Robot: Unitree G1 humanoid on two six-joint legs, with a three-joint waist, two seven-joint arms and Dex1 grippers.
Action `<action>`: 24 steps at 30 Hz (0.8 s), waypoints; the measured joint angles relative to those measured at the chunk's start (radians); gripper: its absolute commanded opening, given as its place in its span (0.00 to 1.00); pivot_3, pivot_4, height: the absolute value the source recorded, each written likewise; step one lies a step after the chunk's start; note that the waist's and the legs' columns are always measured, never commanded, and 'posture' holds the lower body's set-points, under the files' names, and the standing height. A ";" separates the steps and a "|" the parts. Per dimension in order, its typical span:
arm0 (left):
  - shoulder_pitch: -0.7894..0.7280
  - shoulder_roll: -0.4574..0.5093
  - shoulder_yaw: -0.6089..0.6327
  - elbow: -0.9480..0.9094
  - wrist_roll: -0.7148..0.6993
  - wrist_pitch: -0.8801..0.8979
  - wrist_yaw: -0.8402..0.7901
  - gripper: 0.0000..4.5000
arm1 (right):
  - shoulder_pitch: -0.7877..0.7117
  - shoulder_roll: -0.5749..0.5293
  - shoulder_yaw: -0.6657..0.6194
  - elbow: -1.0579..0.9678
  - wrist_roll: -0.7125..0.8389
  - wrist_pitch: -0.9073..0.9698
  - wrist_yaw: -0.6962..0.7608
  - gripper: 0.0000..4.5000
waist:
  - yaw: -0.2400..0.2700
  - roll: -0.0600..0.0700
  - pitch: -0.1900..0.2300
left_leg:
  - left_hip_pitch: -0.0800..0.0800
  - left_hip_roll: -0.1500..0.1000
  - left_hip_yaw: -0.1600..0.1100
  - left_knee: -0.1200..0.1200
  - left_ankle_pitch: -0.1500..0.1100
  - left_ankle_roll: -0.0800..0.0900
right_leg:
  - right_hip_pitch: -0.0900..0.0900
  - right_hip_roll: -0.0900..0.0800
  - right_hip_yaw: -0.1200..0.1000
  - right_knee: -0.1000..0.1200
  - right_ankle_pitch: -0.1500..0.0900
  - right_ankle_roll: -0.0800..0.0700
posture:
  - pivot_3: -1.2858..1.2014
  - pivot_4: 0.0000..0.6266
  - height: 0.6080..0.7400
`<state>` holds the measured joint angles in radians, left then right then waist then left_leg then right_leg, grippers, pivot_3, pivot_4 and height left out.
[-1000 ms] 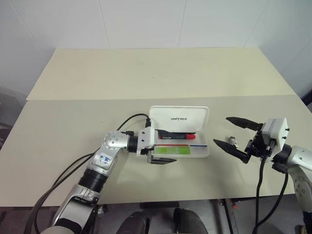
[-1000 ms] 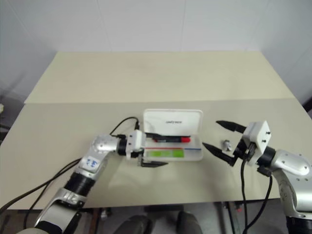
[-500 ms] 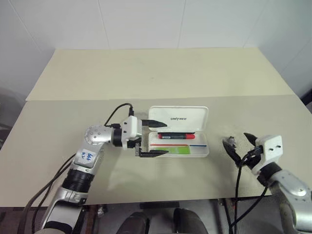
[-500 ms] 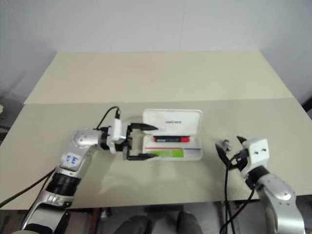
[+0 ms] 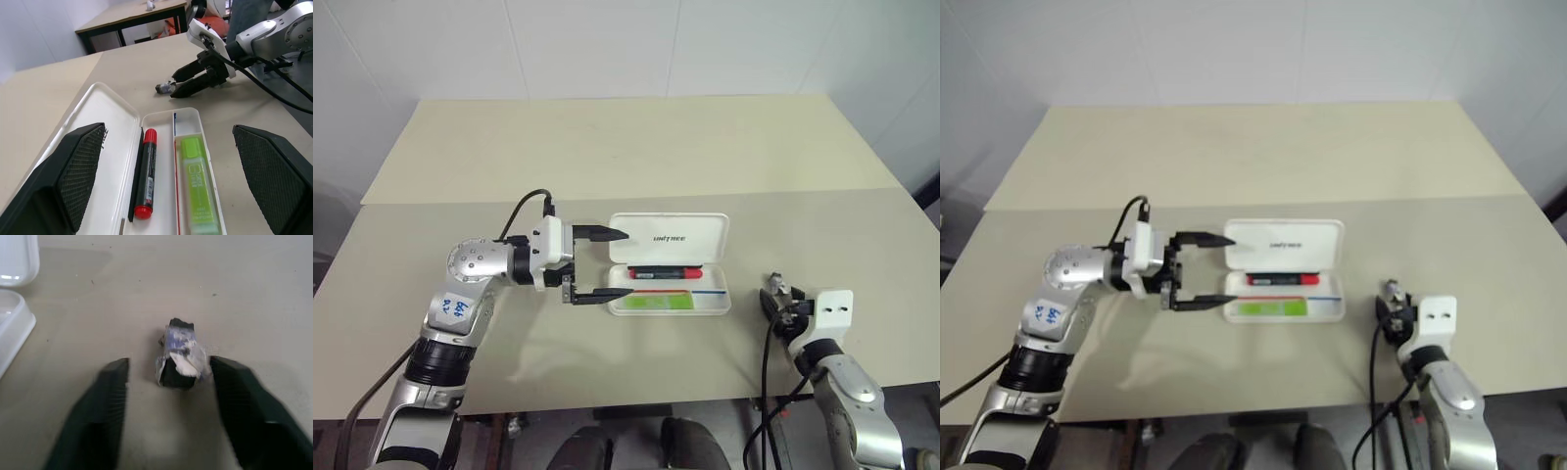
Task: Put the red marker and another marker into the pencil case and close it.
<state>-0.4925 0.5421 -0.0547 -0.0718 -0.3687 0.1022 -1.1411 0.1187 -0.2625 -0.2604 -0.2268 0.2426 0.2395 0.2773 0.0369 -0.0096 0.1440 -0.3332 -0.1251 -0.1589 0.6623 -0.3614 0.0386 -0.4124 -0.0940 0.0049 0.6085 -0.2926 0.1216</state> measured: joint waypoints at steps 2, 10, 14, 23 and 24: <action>0.002 0.009 0.007 -0.001 0.000 0.002 0.007 1.00 | -0.008 0.000 0.000 0.013 -0.001 -0.004 0.000 0.19 | -0.003 0.000 0.000 | 0.000 0.000 0.000 0.000 0.000 0.000 | 0.000 0.000 0.000 0.000 0.000 0.000 | 0.52 0.24 1.00; 0.030 0.009 0.008 -0.036 0.000 0.007 0.034 1.00 | -0.050 -0.010 0.001 0.057 -0.009 -0.018 0.005 0.07 | -0.013 0.000 0.000 | 0.000 0.000 0.000 0.000 0.000 0.000 | 0.000 0.000 0.000 0.001 0.000 0.000 | 0.52 0.24 1.00; 0.050 0.009 0.009 -0.042 0.000 0.005 0.044 1.00 | -0.076 -0.074 0.001 0.077 0.013 -0.023 0.086 0.07 | -0.013 0.001 0.000 | 0.000 -0.001 0.001 0.000 0.000 0.000 | 0.000 0.000 0.001 0.000 0.000 0.000 | 0.52 0.24 1.00; 0.114 0.015 0.009 -0.076 0.001 -0.001 0.066 1.00 | -0.179 -0.385 -0.015 0.135 0.129 -0.140 0.533 0.07 | -0.011 0.001 0.000 | -0.001 0.000 0.000 0.000 0.000 0.001 | 0.001 -0.001 0.000 -0.004 0.000 0.000 | 0.52 0.24 1.00; 0.118 0.014 0.008 -0.079 0.002 -0.001 0.072 1.00 | -0.196 -0.418 -0.005 0.152 0.143 -0.156 0.608 0.07 | -0.011 0.001 0.000 | -0.001 0.000 0.000 0.000 0.000 0.001 | 0.001 -0.001 0.000 -0.004 0.000 0.000 | 0.52 0.24 1.00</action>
<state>-0.3744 0.5565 -0.0462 -0.1504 -0.3672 0.1013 -1.0696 -0.0770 -0.6805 -0.2651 -0.0749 0.3854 0.0837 0.8852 0.0255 -0.0088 0.1444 -0.3339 -0.1248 -0.1589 0.6620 -0.3615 0.0393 -0.4113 -0.0947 0.0052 0.6044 -0.2925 0.1215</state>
